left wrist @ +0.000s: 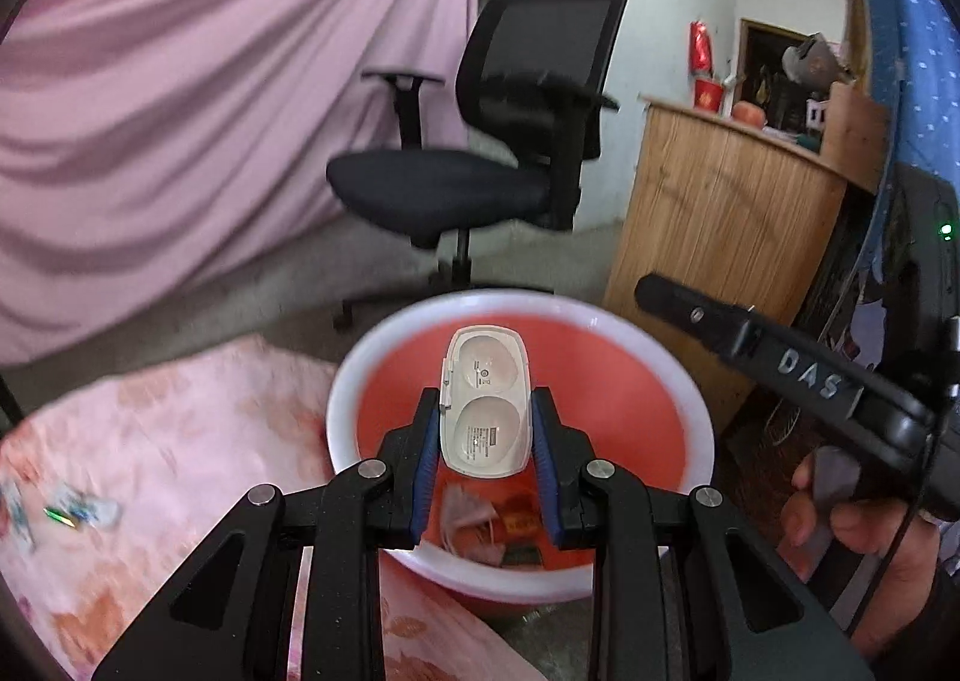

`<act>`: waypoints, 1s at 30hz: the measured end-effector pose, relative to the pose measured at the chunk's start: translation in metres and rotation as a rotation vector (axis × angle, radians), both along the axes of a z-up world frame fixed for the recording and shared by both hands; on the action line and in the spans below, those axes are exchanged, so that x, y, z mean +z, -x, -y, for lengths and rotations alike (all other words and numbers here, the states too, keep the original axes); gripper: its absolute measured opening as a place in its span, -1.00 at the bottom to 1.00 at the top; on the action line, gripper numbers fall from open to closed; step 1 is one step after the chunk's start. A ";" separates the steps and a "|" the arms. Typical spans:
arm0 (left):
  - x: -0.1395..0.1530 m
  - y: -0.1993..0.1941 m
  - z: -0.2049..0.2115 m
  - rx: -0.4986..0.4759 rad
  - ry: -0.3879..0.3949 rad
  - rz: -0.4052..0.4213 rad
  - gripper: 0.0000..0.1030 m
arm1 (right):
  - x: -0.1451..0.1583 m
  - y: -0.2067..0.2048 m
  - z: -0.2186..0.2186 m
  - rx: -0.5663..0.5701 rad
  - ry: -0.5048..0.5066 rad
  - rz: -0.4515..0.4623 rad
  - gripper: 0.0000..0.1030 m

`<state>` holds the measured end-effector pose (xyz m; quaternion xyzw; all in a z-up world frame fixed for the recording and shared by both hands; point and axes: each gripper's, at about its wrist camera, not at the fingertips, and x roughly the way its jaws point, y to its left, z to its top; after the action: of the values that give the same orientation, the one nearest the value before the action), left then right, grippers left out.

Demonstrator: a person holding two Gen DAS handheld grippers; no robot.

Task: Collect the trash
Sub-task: 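Open the left tool over the bucket while the right tool opens to drop the packet, then move both open tools back over the bed toward the remaining trash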

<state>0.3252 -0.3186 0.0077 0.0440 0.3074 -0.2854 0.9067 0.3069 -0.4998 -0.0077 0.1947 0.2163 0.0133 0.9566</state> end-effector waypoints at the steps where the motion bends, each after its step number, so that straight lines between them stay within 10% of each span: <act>1: -0.002 -0.003 0.001 -0.003 -0.004 -0.022 -0.53 | -0.002 -0.001 0.001 -0.001 -0.002 -0.013 0.45; 24: 0.000 -0.009 -0.071 0.153 0.072 -0.152 0.20 | 0.000 -0.004 -0.004 -0.026 0.058 -0.048 0.95; 30: 0.014 0.007 -0.111 0.233 0.166 -0.060 0.86 | 0.008 -0.002 -0.010 -0.023 0.073 -0.009 1.00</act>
<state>0.3183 -0.2079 0.0216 -0.0757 0.3128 -0.2039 0.9246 0.3092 -0.4901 0.0002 0.1622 0.2189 -0.0065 0.9621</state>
